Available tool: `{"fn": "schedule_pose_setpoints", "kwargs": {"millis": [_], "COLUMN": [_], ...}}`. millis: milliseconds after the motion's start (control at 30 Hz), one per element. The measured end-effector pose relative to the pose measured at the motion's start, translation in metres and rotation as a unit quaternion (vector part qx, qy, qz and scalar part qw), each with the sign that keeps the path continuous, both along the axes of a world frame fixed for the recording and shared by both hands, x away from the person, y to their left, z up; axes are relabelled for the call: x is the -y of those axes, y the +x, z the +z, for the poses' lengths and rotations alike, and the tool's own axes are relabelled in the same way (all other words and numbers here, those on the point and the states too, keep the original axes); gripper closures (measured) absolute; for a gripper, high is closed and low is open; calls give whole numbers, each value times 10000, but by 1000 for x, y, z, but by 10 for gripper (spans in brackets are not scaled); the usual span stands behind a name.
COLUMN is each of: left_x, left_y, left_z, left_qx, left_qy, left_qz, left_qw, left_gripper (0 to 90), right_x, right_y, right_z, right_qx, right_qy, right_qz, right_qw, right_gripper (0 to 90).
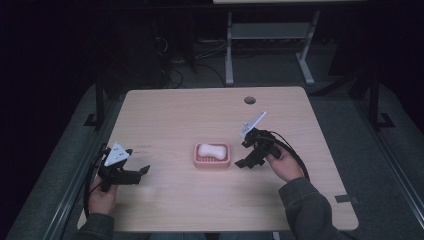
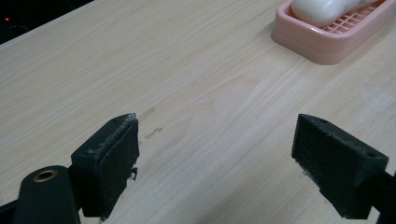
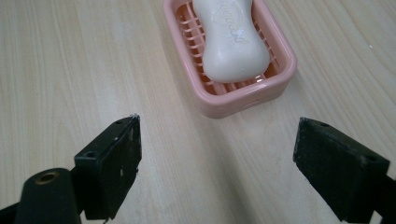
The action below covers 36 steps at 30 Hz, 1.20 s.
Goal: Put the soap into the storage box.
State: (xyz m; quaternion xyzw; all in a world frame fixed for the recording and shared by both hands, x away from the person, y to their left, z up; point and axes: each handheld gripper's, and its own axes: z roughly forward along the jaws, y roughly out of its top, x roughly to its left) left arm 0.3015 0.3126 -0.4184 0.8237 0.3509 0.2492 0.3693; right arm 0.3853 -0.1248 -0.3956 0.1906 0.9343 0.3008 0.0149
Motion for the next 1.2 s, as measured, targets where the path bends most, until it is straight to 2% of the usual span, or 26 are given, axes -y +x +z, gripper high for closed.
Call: {"fn": "schedule_pose_setpoints", "kwargs": {"millis": [367, 467, 733, 867, 933, 1200], "left_x": [0, 0, 0, 0, 0, 0], "left_y": [0, 0, 0, 0, 0, 0], "left_z": [0, 0, 0, 0, -1, -1], "left_qx": [-1, 1, -18, -18, -26, -8], "left_qy": [-4, 2, 11, -2, -12, 13], "left_qz": [8, 3, -7, -6, 6, -11], "left_qw": [10000, 10000, 10000, 10000, 10000, 10000], "left_gripper": [145, 145, 145, 145, 145, 145], "right_x": [5, 7, 14, 16, 17, 26], "right_y": [-5, -7, -10, -12, -16, -21], "right_z": [0, -1, -8, -7, -7, -13], "right_qx": [-54, 101, -103, -97, 11, -101], "right_qy": [-13, 12, 57, 58, 46, 40], "right_qz": [19, -15, -30, -15, -60, -60], "right_qw": [10000, 9999, 9999, 9999, 10000, 9999], "right_gripper": [145, 145, 145, 145, 145, 145]}}
